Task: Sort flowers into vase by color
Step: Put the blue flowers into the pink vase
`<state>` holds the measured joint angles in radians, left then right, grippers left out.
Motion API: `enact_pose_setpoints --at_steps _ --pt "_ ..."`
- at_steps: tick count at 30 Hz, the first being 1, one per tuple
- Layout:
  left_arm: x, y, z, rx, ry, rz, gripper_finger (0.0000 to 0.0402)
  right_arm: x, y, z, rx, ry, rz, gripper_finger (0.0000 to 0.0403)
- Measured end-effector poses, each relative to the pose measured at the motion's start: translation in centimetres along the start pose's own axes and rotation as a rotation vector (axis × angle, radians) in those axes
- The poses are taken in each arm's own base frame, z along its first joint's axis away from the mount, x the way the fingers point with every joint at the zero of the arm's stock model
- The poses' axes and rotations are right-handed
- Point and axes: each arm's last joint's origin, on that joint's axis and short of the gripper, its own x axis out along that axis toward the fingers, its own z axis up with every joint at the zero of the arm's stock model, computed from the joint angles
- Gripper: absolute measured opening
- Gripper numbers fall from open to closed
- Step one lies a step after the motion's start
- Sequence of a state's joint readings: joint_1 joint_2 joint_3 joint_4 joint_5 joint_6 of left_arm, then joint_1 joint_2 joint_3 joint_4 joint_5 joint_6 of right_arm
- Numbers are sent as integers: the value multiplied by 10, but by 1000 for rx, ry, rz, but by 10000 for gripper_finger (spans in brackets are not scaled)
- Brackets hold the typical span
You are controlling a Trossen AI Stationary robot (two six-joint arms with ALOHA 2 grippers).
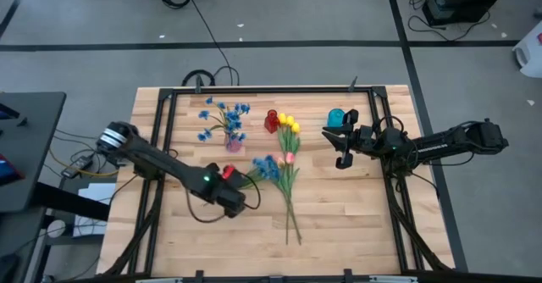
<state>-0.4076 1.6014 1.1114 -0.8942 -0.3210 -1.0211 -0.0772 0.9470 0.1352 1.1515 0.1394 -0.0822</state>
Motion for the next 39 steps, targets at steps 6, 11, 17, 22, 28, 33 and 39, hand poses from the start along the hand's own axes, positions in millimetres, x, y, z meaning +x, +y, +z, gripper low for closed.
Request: enact_pose_setpoints --at_steps 6,11,17,22,28,33,39 --pt "-54 20 9 20 -315 -49 1 0 0 0 0 0 1 74" --pt "-84 31 8 46 -561 -8 1 0 0 0 -2 0 0 74" --pt "-90 24 1 150 -689 70 1 0 0 0 -4 0 0 74" --pt "-87 16 -8 215 -775 70 1 0 0 0 -7 0 -2 74" --pt "-81 29 -25 215 -843 22 1 0 0 0 -7 -2 -2 74" --pt "-70 49 -39 152 -906 -69 1 0 0 0 -7 -4 -3 74" --pt "-54 69 -58 160 -965 -118 0 0 0 0 -8 -4 -3 74"
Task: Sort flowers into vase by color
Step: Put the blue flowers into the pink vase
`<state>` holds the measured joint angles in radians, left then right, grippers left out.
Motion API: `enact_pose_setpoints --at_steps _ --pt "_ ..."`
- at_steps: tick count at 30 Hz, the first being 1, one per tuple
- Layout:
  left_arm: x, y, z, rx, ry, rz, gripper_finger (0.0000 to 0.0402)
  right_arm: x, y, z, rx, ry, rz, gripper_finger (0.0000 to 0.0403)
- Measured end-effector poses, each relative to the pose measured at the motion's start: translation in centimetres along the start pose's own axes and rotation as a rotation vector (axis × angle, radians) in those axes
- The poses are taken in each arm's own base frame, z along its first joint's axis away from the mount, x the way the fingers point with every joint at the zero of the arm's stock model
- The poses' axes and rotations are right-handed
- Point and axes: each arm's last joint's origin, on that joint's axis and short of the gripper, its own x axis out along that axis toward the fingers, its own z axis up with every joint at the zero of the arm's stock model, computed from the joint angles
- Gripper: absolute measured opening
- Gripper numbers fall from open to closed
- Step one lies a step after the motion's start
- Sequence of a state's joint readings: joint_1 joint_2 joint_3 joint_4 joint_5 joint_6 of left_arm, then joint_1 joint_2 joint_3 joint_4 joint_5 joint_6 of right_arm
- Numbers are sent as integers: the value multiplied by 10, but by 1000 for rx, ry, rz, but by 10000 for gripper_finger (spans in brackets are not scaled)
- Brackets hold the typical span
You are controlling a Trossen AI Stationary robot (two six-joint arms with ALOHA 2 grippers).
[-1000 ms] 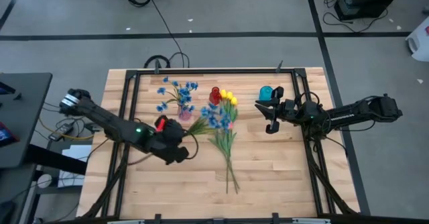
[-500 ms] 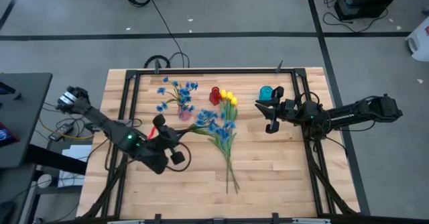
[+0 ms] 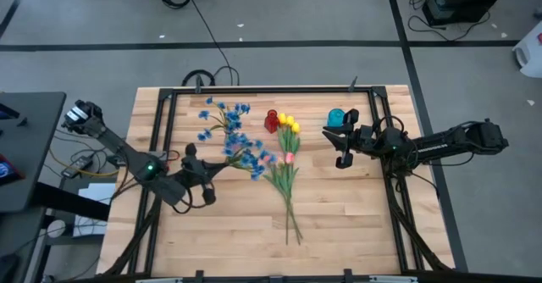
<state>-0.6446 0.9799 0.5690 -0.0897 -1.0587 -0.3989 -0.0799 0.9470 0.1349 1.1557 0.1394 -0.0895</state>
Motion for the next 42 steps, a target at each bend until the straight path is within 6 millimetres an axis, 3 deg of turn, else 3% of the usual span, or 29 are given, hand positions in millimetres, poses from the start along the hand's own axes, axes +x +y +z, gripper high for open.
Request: enact_pose_setpoints --at_steps 10,21,33,42 --pt "-18 28 -33 54 -62 50 0 0 -2 0 -3 -3 -11 74" --pt "-17 37 -63 44 -204 9 0 0 -4 -1 10 5 -21 74" --pt "-36 61 -50 -104 -441 -31 0 0 -4 -1 10 13 -21 74" --pt "-45 76 -39 -156 -419 109 0 0 -4 -2 9 22 -20 74"
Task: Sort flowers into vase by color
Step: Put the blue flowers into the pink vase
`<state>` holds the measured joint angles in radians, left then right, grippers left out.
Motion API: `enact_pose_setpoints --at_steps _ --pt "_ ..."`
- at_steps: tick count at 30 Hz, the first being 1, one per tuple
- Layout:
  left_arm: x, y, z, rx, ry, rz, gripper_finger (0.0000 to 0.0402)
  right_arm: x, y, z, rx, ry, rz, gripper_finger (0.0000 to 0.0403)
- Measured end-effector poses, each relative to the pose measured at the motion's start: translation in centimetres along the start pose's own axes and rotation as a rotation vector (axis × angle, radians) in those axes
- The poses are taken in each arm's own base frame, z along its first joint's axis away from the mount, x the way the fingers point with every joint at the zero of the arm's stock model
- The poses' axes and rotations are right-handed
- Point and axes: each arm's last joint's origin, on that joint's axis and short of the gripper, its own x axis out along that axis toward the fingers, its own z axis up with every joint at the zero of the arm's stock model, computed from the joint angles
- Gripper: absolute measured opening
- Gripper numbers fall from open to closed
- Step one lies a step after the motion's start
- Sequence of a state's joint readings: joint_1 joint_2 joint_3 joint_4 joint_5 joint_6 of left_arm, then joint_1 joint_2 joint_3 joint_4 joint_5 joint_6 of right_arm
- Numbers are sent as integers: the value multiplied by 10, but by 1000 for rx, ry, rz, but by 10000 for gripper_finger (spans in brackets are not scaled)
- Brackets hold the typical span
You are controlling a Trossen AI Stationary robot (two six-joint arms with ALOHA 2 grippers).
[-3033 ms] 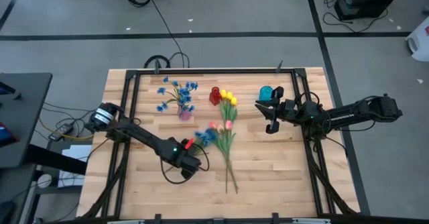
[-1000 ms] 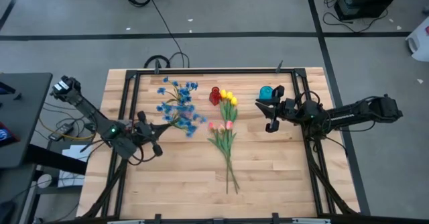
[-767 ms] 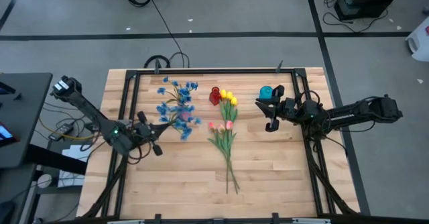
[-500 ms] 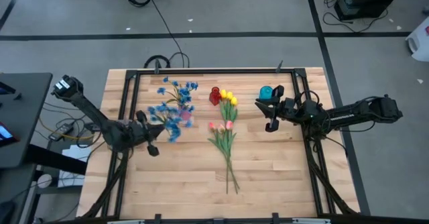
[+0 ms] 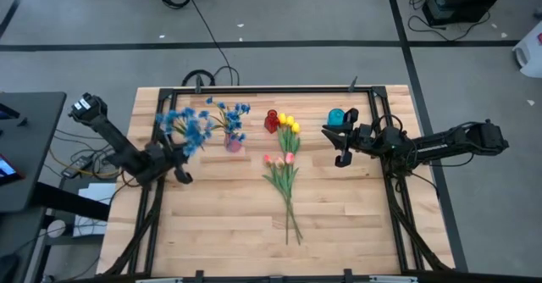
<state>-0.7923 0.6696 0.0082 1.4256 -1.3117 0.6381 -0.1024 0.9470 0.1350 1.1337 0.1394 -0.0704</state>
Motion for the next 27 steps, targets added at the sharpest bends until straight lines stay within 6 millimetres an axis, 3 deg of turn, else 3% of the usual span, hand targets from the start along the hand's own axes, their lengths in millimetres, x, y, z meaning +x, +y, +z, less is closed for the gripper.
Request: enact_pose_setpoints --at_steps 8,13,27 --pt "8 16 7 1 15 191 0 0 0 0 1 -1 0 74" --pt "16 22 6 -100 -21 303 0 0 0 1 16 -11 -1 74" --pt "34 22 -3 -334 -162 260 0 0 0 4 22 -45 1 74"
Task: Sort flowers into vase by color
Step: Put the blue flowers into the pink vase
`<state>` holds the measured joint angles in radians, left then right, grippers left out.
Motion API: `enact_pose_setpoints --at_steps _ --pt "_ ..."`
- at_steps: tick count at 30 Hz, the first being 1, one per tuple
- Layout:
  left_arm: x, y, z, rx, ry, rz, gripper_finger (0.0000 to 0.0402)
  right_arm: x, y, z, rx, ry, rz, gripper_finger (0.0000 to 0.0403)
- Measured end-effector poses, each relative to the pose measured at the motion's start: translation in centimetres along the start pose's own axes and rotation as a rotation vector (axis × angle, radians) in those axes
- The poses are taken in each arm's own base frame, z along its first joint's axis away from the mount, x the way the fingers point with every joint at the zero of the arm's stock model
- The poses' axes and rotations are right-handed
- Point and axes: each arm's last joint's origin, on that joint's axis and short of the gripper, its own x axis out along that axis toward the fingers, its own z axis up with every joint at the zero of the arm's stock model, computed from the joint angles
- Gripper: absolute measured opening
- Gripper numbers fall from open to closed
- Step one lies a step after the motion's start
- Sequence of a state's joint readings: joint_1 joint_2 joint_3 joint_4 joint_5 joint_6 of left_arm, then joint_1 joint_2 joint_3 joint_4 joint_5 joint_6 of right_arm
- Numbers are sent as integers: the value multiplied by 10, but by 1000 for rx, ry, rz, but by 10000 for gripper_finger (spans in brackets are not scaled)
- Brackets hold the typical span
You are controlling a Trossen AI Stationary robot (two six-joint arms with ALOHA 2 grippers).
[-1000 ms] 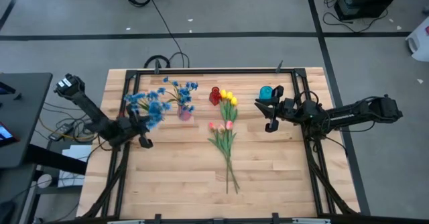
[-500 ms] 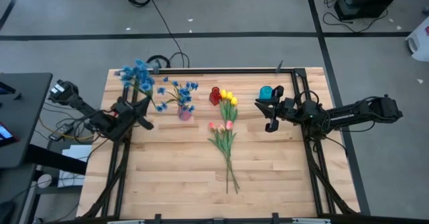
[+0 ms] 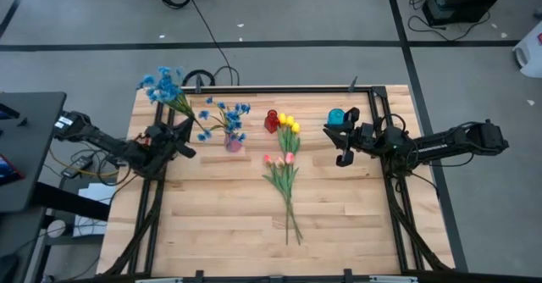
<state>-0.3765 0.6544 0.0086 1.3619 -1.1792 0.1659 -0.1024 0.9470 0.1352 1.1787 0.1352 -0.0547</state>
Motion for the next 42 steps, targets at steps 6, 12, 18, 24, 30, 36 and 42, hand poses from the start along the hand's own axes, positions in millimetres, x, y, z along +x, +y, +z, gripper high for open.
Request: enact_pose_setpoints --at_steps 6,12,18,24,30,36,42 --pt "12 -2 -4 -18 -15 -49 0 0 0 1 1 -11 6 74" --pt "34 -11 -1 46 0 -92 0 0 0 1 1 -12 6 74" --pt "48 -8 -6 67 31 -124 0 0 0 1 -4 -7 8 74" --pt "57 -4 -10 56 44 -179 0 0 0 0 -6 -2 9 74" --pt "60 -3 -17 48 89 -189 0 0 0 0 -7 -1 9 74" --pt "62 -4 -24 64 107 -185 0 0 0 -1 -9 6 9 74" --pt "63 -4 -26 125 98 -190 0 0 0 -1 -10 14 8 74"
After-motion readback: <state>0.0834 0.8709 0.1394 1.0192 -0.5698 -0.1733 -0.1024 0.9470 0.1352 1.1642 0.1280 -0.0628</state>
